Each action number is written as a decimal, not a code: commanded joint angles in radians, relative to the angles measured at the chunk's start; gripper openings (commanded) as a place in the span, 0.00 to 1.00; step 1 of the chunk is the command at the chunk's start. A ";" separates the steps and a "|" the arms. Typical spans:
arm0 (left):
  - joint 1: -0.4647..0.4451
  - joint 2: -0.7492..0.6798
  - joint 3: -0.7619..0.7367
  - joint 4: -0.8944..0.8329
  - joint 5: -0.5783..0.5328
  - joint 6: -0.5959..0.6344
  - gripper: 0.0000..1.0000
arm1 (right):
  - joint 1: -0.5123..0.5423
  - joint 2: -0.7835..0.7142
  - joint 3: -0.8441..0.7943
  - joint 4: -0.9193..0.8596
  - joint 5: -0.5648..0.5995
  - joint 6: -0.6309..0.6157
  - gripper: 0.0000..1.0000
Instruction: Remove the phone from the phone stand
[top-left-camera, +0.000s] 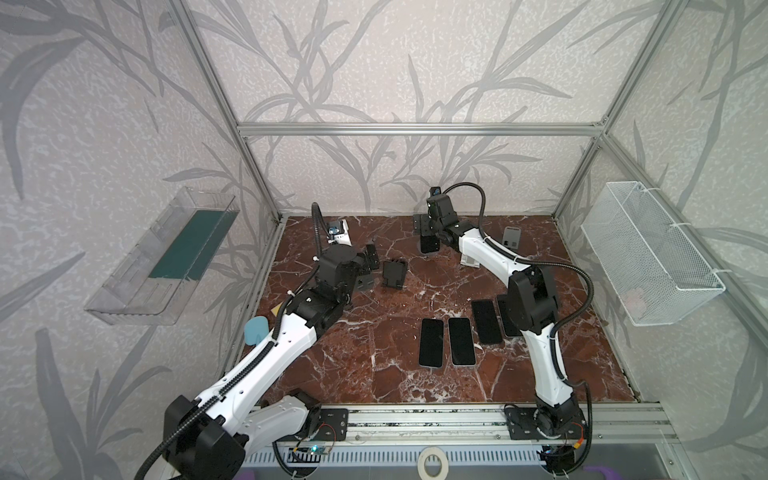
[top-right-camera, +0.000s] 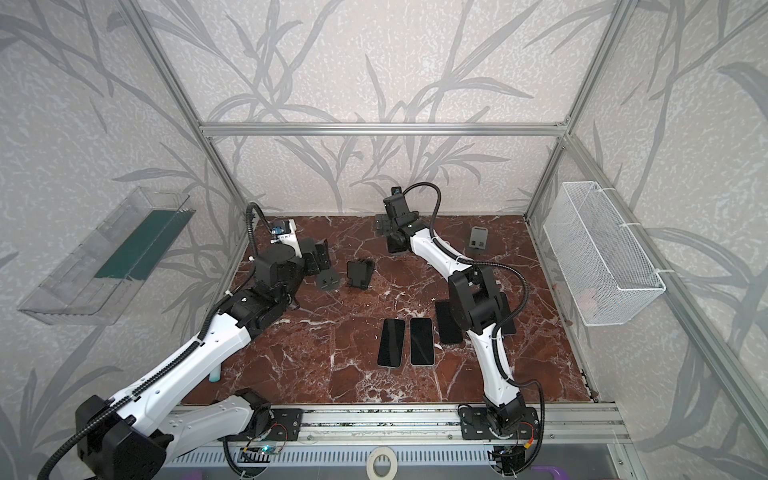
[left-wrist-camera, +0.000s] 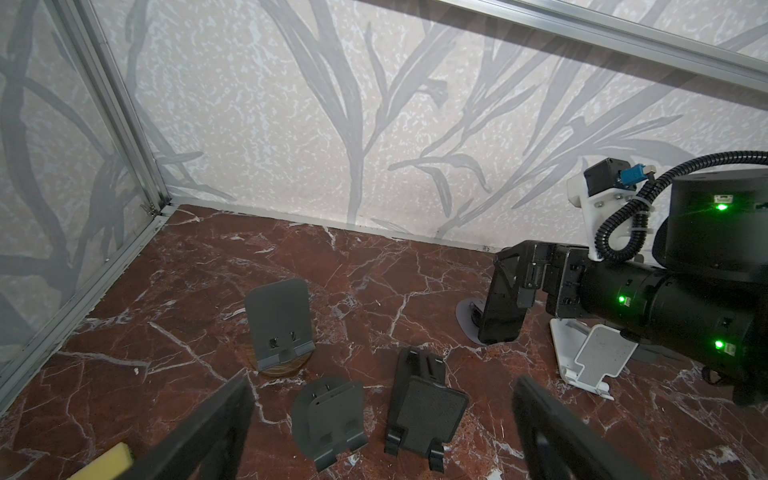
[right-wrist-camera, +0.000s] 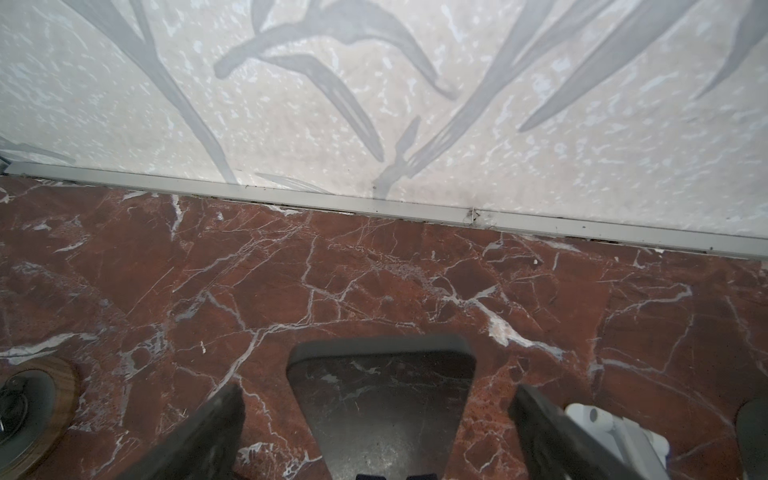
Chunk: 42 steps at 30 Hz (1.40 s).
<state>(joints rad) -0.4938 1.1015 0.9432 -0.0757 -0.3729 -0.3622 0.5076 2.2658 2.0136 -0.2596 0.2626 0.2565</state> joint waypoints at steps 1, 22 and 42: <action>0.007 0.001 0.019 0.002 0.006 -0.019 0.97 | -0.003 0.050 0.089 -0.047 0.027 -0.001 0.99; 0.027 0.003 0.012 0.009 0.052 -0.062 0.96 | -0.006 0.174 0.254 -0.130 0.081 0.065 0.97; 0.103 0.012 0.001 0.021 0.146 -0.154 0.94 | -0.012 0.197 0.247 -0.103 0.017 0.056 0.78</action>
<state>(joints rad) -0.4026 1.1095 0.9432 -0.0746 -0.2432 -0.4896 0.5003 2.4519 2.2524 -0.3859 0.3031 0.3199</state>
